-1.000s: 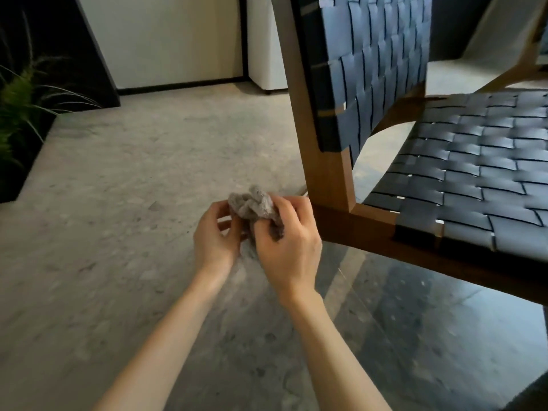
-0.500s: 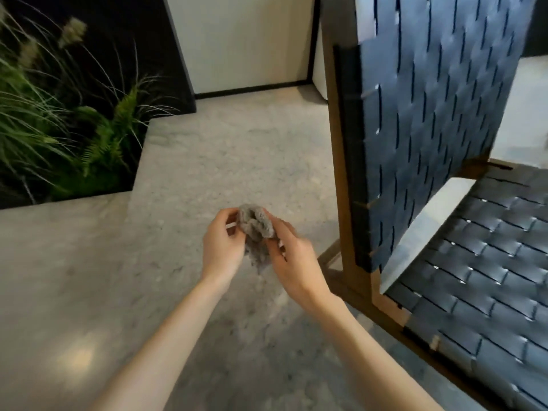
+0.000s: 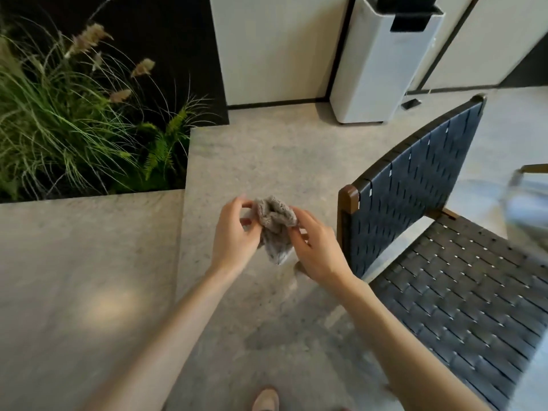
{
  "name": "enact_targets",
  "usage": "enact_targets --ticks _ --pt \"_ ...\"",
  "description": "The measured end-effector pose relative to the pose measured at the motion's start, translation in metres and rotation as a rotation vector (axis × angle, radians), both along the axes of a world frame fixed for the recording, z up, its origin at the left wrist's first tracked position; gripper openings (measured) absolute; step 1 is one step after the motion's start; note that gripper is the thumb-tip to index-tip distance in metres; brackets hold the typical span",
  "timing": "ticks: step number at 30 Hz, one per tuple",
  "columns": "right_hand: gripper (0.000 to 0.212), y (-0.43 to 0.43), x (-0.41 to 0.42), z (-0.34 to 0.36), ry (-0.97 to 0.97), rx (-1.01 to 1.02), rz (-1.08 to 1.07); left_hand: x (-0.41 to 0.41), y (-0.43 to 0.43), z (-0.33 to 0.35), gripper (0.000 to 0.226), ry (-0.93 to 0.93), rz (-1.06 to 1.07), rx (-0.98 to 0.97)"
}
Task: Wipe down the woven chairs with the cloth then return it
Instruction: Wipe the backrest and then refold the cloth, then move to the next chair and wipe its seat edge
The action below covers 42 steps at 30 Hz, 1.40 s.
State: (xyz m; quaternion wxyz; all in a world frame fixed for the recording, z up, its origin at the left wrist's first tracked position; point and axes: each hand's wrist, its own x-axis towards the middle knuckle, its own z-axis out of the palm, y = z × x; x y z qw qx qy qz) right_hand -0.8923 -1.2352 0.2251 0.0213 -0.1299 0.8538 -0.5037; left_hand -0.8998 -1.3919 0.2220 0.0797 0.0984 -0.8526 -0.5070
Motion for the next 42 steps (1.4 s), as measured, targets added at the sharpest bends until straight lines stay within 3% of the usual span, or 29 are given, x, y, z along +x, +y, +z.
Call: enact_targets --ticks 3,9,14,17,20,27,35,40,42 --pt "0.039 -0.012 -0.002 0.047 0.008 0.021 -0.019 0.007 -0.016 0.046 0.042 0.002 -0.029 0.045" --pt "0.037 -0.02 -0.016 0.095 0.037 0.018 -0.109 -0.004 -0.038 0.097 0.012 -0.004 -0.172 0.078" --pt "0.057 -0.012 -0.05 0.106 0.033 0.019 -0.106 -0.047 -0.04 0.106 0.014 0.0 -0.275 0.008" --pt "0.06 -0.004 -0.085 0.103 0.068 0.067 -0.098 -0.093 -0.035 0.106 0.012 0.002 -0.354 -0.029" --pt "0.05 0.001 -0.129 0.097 0.087 0.093 -0.13 -0.155 -0.024 0.109 0.014 0.023 -0.431 -0.07" --pt "0.026 0.013 -0.24 0.1 -0.004 0.085 -0.387 -0.306 0.0 0.136 0.02 -0.014 -0.627 -0.17" --pt "0.023 0.036 -0.33 0.097 -0.013 0.232 -0.616 -0.431 0.022 0.142 0.012 -0.112 -0.91 -0.157" --pt "0.019 0.042 -0.361 0.096 -0.165 0.004 -0.804 -0.498 0.049 0.125 0.021 -0.15 -1.123 -0.193" --pt "0.019 0.039 -0.372 0.1 -0.154 0.002 -0.91 -0.525 0.061 0.12 0.03 -0.139 -1.219 -0.21"
